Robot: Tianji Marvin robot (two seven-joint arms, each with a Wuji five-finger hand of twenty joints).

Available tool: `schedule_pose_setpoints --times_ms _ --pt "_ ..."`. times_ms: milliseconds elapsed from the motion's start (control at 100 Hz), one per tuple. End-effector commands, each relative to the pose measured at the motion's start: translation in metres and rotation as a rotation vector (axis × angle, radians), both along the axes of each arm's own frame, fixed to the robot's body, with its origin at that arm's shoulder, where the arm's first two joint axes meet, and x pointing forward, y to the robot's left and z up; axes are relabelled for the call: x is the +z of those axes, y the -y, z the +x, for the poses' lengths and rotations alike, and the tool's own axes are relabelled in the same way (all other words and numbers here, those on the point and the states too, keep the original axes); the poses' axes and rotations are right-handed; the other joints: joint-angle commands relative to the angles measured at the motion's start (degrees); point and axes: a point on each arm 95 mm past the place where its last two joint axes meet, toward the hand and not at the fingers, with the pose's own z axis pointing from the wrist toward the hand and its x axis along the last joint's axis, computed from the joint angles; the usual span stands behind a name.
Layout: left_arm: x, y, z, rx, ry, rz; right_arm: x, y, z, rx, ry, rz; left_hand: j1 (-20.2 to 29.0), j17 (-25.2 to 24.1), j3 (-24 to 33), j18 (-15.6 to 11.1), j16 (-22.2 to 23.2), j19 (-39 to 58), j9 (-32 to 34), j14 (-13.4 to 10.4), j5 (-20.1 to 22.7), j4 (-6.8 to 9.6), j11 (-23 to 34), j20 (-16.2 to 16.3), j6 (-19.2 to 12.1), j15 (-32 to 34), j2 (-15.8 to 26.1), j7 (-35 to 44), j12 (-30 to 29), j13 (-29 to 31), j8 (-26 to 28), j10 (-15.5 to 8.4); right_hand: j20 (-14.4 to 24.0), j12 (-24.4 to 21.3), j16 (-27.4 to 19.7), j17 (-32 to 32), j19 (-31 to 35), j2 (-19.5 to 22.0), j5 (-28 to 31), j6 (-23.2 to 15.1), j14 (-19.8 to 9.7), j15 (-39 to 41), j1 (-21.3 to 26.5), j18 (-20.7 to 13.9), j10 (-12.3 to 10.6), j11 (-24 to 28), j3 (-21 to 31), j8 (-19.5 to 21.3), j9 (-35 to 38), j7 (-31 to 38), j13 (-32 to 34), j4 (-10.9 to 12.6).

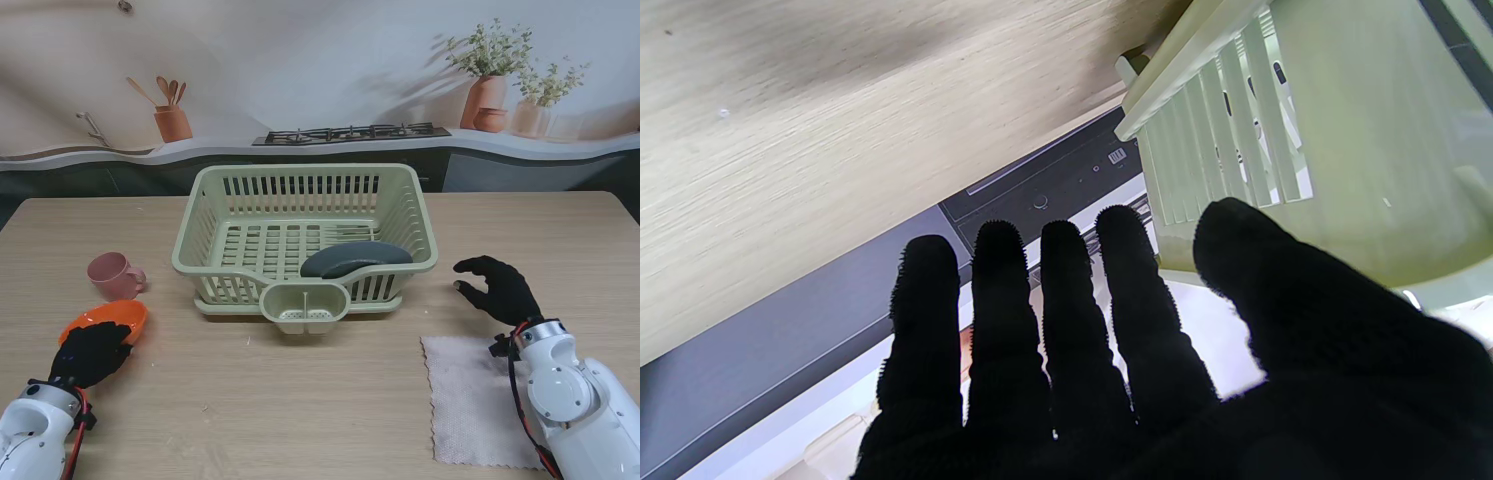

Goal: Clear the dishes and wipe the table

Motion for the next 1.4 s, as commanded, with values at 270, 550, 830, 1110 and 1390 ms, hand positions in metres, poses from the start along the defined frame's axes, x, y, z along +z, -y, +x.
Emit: schedule_pose_setpoints --times_ms 270,550,830,1110,1390 --pt "0.033 0.001 0.002 -0.069 0.049 -0.015 0.0 -0.002 -0.001 0.02 -0.005 -0.001 6.7 4.5 4.7 2.7 4.0 6.4 1.8 5.1 1.9 -0.18 2.9 3.3 -3.3 3.0 0.8 3.5 1.5 3.7 3.2 3.8 0.4 -0.7 -0.1 -0.6 -0.9 -1.2 1.2 0.3 0.0 -0.8 -1.2 0.5 0.0 -1.2 0.6 0.4 0.7 -0.9 0.7 1.9" --pt "0.062 -0.003 0.007 -0.13 0.087 -0.031 -0.001 -0.002 -0.001 0.018 -0.006 -0.002 6.4 5.3 4.8 2.7 4.8 6.8 2.1 5.1 2.0 -0.24 3.3 3.7 -3.6 3.4 0.7 3.7 1.3 4.3 3.6 3.8 0.4 -0.7 -0.1 -0.8 -1.0 -1.2 1.2 0.2 -0.1 -0.9 -1.2 0.4 -0.1 -1.2 0.6 0.4 0.7 -0.9 0.5 1.9" --pt "0.094 -0.01 0.024 -0.202 0.116 -0.037 0.0 -0.003 -0.001 0.02 -0.008 -0.001 6.2 5.6 4.8 2.3 5.2 7.0 2.5 5.0 2.3 -0.15 3.3 3.9 -4.0 3.2 0.6 3.7 1.0 4.6 3.6 3.2 0.5 -0.7 -0.1 -0.7 -1.0 -1.2 1.2 0.3 -0.1 -0.9 -1.2 0.4 0.0 -1.2 0.6 0.4 0.7 -1.0 0.6 1.9" --pt "0.119 -0.009 0.045 -0.248 0.149 -0.088 0.0 -0.003 -0.001 0.023 -0.009 -0.001 6.1 5.9 4.9 2.0 5.2 7.2 2.9 4.6 2.5 -0.13 3.3 4.0 -4.5 3.0 0.5 3.9 0.8 5.1 3.7 3.0 0.5 -0.7 -0.1 -0.8 -1.1 -1.2 1.2 0.3 -0.1 -0.9 -1.2 0.4 -0.1 -1.3 0.6 0.4 0.6 -1.1 0.5 1.9" --pt "0.144 -0.003 0.067 -0.299 0.144 -0.087 0.0 -0.004 -0.001 0.022 -0.012 0.0 6.0 5.7 4.9 1.7 5.2 7.2 3.0 4.2 2.5 -0.12 3.2 3.9 -4.8 2.8 0.5 4.0 0.8 5.2 3.7 2.5 0.5 -0.7 -0.1 -0.8 -1.1 -1.2 1.3 0.2 -0.1 -0.9 -1.2 0.3 0.0 -1.3 0.6 0.4 0.7 -1.1 0.5 1.9"
